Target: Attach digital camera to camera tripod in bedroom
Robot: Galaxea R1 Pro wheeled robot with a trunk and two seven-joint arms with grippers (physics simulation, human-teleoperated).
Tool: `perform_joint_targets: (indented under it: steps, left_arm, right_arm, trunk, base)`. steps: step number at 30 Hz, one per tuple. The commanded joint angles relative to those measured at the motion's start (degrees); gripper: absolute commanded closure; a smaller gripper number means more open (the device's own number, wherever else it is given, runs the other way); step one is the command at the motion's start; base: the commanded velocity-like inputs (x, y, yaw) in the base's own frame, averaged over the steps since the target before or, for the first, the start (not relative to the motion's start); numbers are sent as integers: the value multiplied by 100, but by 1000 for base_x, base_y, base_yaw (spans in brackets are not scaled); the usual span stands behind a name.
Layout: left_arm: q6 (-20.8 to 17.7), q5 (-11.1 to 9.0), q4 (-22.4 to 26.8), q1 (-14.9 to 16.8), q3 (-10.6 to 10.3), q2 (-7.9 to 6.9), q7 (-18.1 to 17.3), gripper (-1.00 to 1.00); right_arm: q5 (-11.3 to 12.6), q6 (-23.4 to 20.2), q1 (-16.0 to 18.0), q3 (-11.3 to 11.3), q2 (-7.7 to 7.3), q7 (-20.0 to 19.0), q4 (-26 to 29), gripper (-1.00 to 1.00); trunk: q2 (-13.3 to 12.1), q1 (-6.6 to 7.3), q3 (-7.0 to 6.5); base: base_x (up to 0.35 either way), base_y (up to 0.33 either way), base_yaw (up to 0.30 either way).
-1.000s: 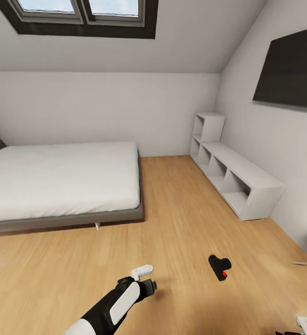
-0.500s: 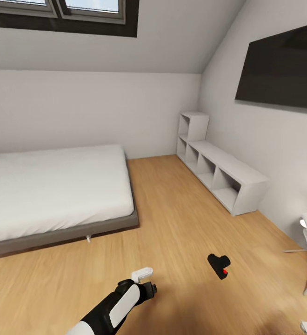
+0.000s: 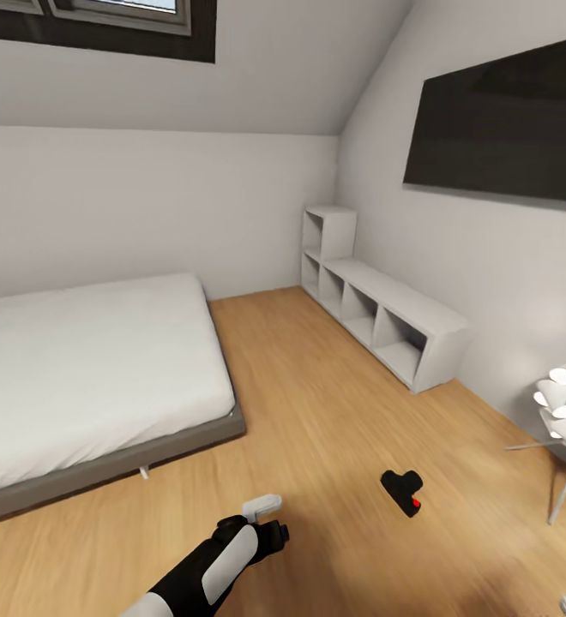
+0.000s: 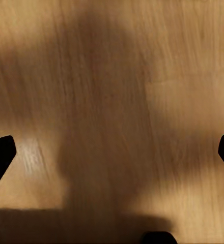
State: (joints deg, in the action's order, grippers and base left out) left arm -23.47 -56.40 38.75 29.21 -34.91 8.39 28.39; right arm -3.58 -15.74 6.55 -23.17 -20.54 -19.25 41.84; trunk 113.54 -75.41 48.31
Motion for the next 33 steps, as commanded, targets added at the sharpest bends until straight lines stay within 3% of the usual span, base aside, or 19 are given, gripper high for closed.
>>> perform_joint_targets:
  steps: [1, 6, 33]
  left_arm:
    - [-4, -47, 11, 2, -20, -5, 46, -100]
    - [-7, -44, -2, -2, -21, -4, 44, -100]
    - [-8, -21, -25, -3, -29, 5, 38, -100]
  right_arm:
    - [-37, -34, 5, -58, 7, -45, 11, -100]
    - [-39, -36, 4, -160, 13, -49, 9, -100]
    - [-41, -35, 6, -188, 10, -52, 8, -100]
  trunk:
    - [2, -1, 5]
    - [2, -1, 5]
    - [2, -1, 5]
  base:
    - [208, 285, -262]
    - [214, 278, -262]
    - [258, 195, -262]
